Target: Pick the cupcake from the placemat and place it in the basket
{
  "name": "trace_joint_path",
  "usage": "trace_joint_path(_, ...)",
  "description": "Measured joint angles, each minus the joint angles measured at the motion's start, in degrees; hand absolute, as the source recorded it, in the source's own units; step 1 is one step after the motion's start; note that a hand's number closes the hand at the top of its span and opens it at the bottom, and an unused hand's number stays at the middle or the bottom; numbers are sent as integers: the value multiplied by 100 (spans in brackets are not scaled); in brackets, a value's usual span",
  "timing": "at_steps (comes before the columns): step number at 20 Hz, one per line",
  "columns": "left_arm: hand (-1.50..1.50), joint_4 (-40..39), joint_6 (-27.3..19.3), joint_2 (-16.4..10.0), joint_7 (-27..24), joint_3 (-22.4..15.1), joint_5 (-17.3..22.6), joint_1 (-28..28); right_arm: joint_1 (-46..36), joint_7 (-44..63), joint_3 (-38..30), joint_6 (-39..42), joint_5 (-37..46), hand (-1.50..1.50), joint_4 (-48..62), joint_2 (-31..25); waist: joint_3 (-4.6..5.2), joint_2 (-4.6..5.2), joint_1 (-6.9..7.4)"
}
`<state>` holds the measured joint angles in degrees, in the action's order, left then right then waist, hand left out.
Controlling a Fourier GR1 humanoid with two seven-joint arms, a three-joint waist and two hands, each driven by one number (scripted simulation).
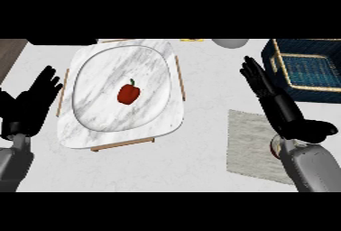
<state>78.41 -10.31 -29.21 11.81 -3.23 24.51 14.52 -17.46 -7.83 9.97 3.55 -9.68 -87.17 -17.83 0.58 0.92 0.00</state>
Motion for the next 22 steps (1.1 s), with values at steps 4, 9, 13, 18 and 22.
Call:
trace_joint_path(4, 0, -142, 20, 255, -31, -237, -179, -491, -29, -89, -494, 405, -544, 150, 138, -127, -40, -54, 11)
trace_joint_path(9, 0, -101, -17, 463, -282, -533, -452, -843, 75, -449, -615, 1258, -982, 150, 174, -341, -116, -119, 22)
trace_joint_path(13, 0, -53, 30, 480, -463, -598, -576, -1028, 359, -547, -129, 875, -283, -150, -100, -96, -140, -163, -6)
trace_joint_path(18, 0, 96, 16, 438, -481, -592, -637, -1226, 477, -13, 101, 127, 843, -150, -454, -397, -139, -208, -71)
trace_joint_path(22, 0, 152, -18, 419, -516, -571, -689, -1348, 349, 688, -103, -89, 1746, -150, -702, -1315, -123, -240, -167)
